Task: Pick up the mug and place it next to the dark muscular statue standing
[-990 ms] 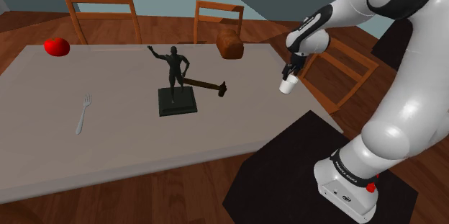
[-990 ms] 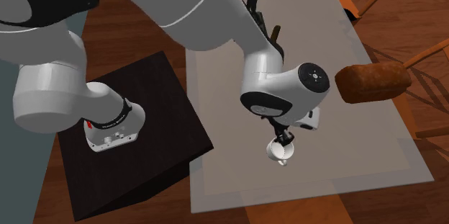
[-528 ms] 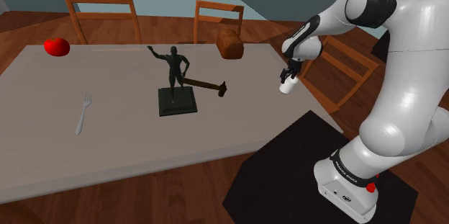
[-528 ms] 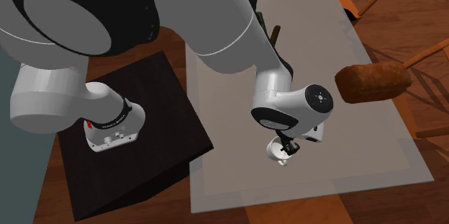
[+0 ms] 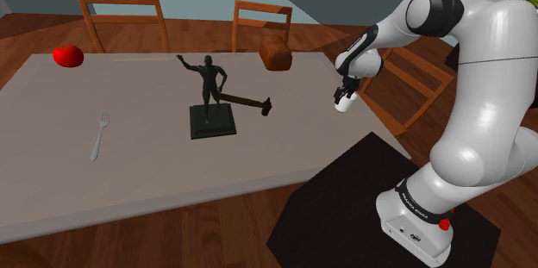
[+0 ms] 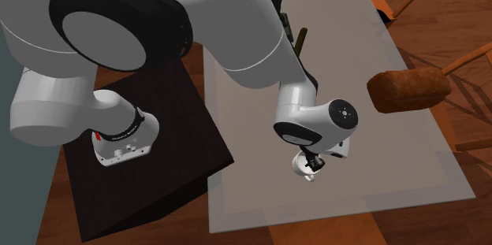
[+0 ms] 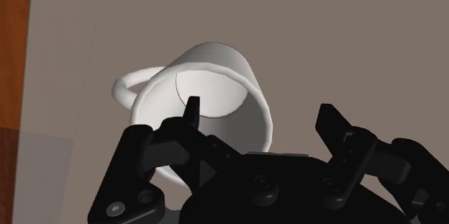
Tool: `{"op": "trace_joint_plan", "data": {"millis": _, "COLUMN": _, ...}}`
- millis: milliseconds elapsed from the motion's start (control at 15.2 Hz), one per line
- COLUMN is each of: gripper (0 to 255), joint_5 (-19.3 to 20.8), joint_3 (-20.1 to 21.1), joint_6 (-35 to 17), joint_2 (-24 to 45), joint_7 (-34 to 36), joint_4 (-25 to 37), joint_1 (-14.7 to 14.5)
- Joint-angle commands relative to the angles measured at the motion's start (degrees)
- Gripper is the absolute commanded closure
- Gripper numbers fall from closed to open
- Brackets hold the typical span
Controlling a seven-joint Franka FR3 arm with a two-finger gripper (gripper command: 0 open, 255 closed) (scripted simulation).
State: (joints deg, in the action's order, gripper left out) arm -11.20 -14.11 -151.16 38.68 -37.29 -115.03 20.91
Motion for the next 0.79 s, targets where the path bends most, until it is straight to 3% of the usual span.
{"op": "trace_joint_plan", "data": {"millis": 0, "gripper": 0, "joint_5": -0.02, "joint_3": 0.02, "joint_6": -0.07, "joint_2": 0.05, "joint_7": -0.02, "joint_4": 0.0, "joint_1": 0.02}}
{"op": "trace_joint_plan", "data": {"millis": 198, "gripper": 0, "joint_5": -0.02, "joint_3": 0.02, "joint_6": -0.06, "joint_2": 0.04, "joint_7": -0.01, "joint_4": 0.0, "joint_1": 0.02}}
{"op": "trace_joint_plan", "data": {"millis": 264, "gripper": 255, "joint_5": -0.02, "joint_3": 0.02, "joint_6": -0.06, "joint_2": 0.04, "joint_7": -0.01, "joint_4": 0.0, "joint_1": 0.02}}
{"op": "trace_joint_plan", "data": {"millis": 726, "gripper": 255, "joint_5": -0.02, "joint_3": 0.02, "joint_6": -0.05, "joint_2": 0.04, "joint_7": -0.02, "joint_4": 0.0, "joint_1": 0.02}}
